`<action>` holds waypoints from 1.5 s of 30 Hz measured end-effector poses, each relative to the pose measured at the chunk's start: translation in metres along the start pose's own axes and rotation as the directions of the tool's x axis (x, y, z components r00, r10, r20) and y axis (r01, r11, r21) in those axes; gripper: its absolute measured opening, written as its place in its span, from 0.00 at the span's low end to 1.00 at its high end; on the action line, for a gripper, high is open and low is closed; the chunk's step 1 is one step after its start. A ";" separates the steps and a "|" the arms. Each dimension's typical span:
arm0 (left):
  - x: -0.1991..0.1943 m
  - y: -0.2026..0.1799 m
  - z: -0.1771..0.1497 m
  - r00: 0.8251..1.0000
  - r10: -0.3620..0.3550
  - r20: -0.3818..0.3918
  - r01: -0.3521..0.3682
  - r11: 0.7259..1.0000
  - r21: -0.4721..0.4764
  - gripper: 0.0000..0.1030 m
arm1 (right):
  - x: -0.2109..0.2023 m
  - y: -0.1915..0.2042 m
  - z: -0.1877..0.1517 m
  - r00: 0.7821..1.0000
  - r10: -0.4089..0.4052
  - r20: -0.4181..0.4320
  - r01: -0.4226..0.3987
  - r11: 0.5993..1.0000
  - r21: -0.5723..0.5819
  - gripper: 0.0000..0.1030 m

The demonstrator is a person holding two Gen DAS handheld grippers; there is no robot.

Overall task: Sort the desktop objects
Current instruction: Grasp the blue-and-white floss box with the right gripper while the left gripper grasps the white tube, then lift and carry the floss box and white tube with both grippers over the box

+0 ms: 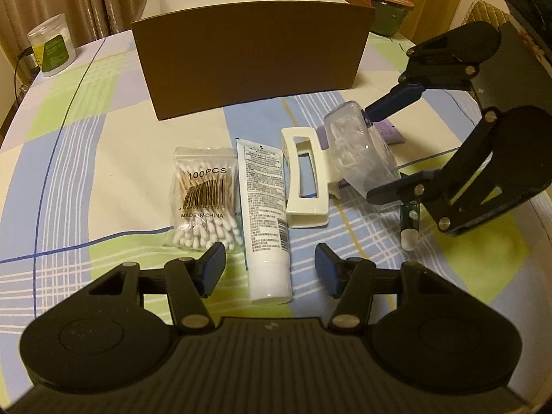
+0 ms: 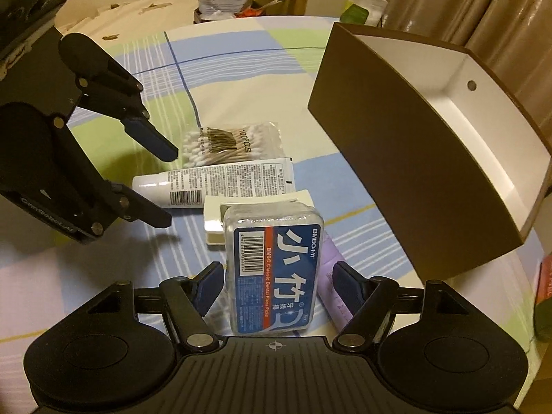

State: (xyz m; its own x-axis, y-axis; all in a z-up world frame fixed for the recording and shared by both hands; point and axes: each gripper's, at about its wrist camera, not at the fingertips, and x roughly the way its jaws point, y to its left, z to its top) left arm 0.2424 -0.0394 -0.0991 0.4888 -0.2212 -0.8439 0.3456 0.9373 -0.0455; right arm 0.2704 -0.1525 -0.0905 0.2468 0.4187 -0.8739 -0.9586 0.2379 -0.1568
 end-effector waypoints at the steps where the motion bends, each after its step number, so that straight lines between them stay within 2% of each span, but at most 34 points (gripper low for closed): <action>1: 0.001 0.000 0.000 1.000 0.001 -0.002 -0.001 1.000 0.004 0.48 | 0.001 0.000 0.000 1.000 0.001 -0.003 -0.001 1.000 0.002 0.71; 2: 0.002 0.000 0.001 1.000 0.002 -0.003 -0.002 1.000 0.007 0.47 | 0.002 0.000 0.000 1.000 0.002 -0.005 -0.002 1.000 0.003 0.71; 3: 0.003 0.000 0.001 1.000 0.004 -0.005 -0.004 1.000 0.011 0.47 | 0.003 0.000 0.000 1.000 0.003 -0.008 -0.003 1.000 0.005 0.61; 4: 0.005 0.000 0.002 1.000 0.005 -0.008 -0.005 1.000 0.016 0.46 | 0.004 0.000 -0.001 1.000 0.004 -0.010 -0.004 1.000 0.007 0.56; 11: 0.010 -0.005 0.003 1.000 0.024 -0.019 -0.022 0.997 0.072 0.37 | 0.002 0.001 -0.004 1.000 -0.013 -0.004 0.014 0.999 0.035 0.56; 15: 0.012 -0.008 -0.001 0.999 0.038 -0.025 -0.035 0.994 0.101 0.26 | 0.000 0.002 -0.006 0.999 -0.032 0.003 0.031 0.998 0.059 0.56; 32: -0.022 -0.003 -0.011 1.000 -0.004 0.026 0.002 0.998 0.066 0.23 | -0.038 -0.003 -0.020 0.992 -0.107 0.061 0.087 0.958 0.274 0.56; 45: -0.055 -0.002 -0.005 0.994 -0.003 0.112 -0.003 0.999 0.054 0.23 | -0.063 0.006 -0.017 0.983 -0.158 0.091 0.121 0.937 0.327 0.56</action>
State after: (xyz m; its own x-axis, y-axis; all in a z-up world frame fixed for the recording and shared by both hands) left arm 0.2112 -0.0281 -0.0552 0.5741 -0.2530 -0.7788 0.3870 0.9220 -0.0142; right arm 0.2463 -0.1928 -0.0440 0.4075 0.4537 -0.7925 -0.8223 0.5598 -0.1023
